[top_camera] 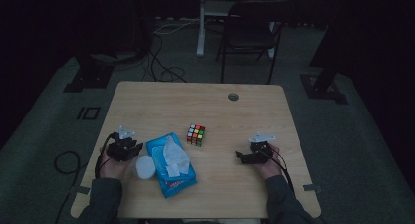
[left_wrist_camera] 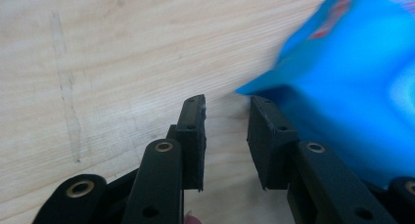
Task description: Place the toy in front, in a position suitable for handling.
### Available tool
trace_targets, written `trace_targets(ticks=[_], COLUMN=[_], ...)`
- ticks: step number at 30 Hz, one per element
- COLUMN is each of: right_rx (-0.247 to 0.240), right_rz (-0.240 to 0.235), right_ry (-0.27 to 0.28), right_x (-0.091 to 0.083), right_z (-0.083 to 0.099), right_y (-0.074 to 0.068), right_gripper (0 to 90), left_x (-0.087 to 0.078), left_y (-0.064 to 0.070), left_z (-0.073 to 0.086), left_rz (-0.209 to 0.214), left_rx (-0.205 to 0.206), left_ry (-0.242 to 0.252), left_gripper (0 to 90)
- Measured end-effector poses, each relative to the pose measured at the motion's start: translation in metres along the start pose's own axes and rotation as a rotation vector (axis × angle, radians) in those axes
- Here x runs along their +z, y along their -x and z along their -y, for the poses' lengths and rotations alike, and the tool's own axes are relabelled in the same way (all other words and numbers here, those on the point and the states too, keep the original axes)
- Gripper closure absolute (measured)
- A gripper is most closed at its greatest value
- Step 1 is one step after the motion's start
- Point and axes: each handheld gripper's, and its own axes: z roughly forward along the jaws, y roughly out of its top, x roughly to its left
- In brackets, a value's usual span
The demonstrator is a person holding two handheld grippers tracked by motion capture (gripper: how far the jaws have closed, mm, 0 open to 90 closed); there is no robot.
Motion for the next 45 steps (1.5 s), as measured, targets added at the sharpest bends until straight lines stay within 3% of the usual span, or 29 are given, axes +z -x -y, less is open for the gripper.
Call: trace_targets(ticks=[6, 8, 11, 14, 15, 16, 21, 27, 30, 37, 41, 45], right_rx=[0.001, 0.001, 0.002, 0.002, 0.002, 0.002, 0.002, 0.002, 0.002, 0.002, 0.001, 0.002], right_rz=[0.001, 0.001, 0.001, 0.001, 0.001, 0.001, 0.001, 0.001, 0.001, 0.001, 0.001, 0.001], right_ry=[0.001, 0.0, 0.001, 0.001, 0.001, 0.001, 0.001, 0.001, 0.001, 0.001, 0.001, 0.001], right_x=[0.0, 0.0, 0.0, 0.0, 0.0, 0.0, 0.0, 0.0, 0.0, 0.0, 0.0, 0.0], right_z=[0.0, 0.0, 0.0, 0.0, 0.0, 0.0, 0.0, 0.0, 0.0, 0.0, 0.0, 0.0], right_y=[0.0, 0.0, 0.0, 0.0, 0.0, 0.0, 0.0, 0.0, 0.0, 0.0, 0.0, 0.0], right_gripper=[16.3, 16.3, 16.3, 16.3, 16.3, 16.3, 16.3, 16.3, 16.3, 16.3, 16.3, 16.3], left_x=[-0.038, -0.042, -0.058, -0.061, -0.061, -0.059, -0.056, -0.055, -0.051, -0.033, -0.028, -0.025], left_y=[0.024, 0.03, 0.054, 0.069, 0.069, 0.083, 0.109, 0.139, 0.151, 0.171, 0.171, 0.172], left_z=[-0.002, -0.002, 0.0, 0.0, 0.0, 0.0, -0.001, 0.0, 0.003, 0.008, 0.009, 0.008], left_rz=[0.027, 0.037, 0.096, 0.165, 0.165, 0.194, 0.28, 0.355, 0.379, 0.396, 0.338, 0.307], left_rx=[0.048, 0.058, 0.104, 0.135, 0.135, 0.177, 0.24, 0.311, 0.327, 0.375, 0.379, 0.406], left_ry=[0.095, 0.109, 0.148, 0.14, 0.14, 0.121, 0.109, 0.095, 0.086, 0.044, 0.029, 0.013], left_gripper=[67.6, 67.6, 68.1, 69.3, 69.3, 69.3, 70.7, 74.2, 74.7, 71.3, 75.1, 80.2])
